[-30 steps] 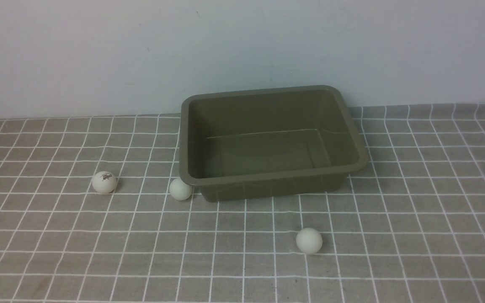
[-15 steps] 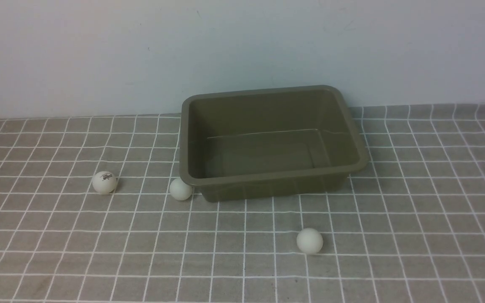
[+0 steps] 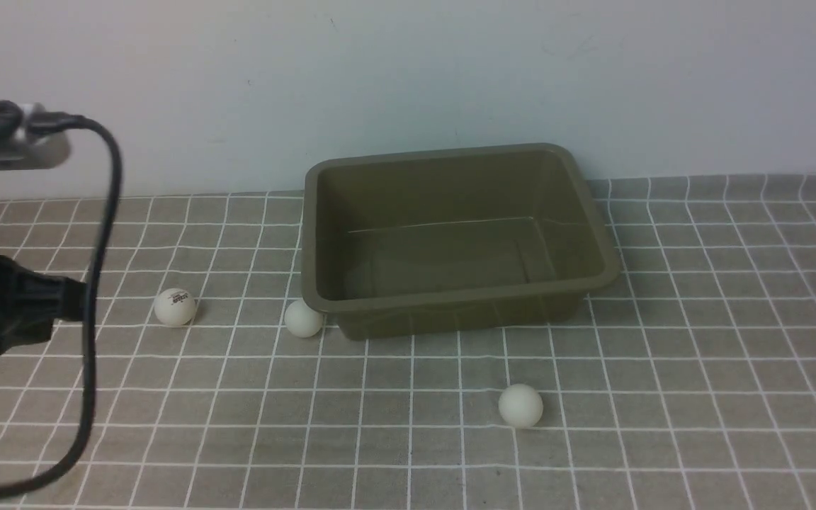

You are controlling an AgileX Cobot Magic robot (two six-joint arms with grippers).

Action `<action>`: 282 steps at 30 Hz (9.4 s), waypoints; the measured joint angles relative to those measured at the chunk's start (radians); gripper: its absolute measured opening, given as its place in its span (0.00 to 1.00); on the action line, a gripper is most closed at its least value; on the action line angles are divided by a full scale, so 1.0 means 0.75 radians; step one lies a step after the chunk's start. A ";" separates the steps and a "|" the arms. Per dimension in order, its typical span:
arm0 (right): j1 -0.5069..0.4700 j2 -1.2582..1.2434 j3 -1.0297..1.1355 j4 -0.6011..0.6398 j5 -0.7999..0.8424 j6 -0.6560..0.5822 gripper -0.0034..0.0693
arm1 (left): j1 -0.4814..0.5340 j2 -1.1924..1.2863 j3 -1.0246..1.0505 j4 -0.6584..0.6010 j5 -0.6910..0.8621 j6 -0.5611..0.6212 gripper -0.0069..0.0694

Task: Put the table tennis balls into the box on the grey coffee tablecloth.
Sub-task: 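Reach for and grasp a ping pong ball on the table beside the basket, then drop the ball into the bin, then reach for and grasp a ping pong ball on the table beside the basket, then drop the ball into the bin, then reach for and grasp a ping pong ball on the table, then release the ping pong ball into the bin and lift the gripper away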

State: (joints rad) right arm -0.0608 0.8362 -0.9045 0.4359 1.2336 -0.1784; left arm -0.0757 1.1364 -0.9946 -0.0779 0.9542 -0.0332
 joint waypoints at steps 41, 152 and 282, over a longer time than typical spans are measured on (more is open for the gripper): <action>0.000 0.048 -0.004 -0.041 0.025 0.017 0.03 | -0.002 1.266 -0.545 0.207 -0.417 -0.096 0.54; 0.000 0.048 0.061 0.081 -0.046 0.009 0.03 | -0.414 1.351 -1.126 -0.299 0.057 0.220 0.83; 0.753 1.459 -1.286 -0.527 -0.071 0.340 0.77 | -0.388 -0.448 0.100 -0.262 -0.049 0.267 0.08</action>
State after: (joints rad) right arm 0.5039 1.9303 -1.8688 0.0408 1.1801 0.0764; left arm -0.3670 0.8007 -0.9200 -0.2743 0.9175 0.1670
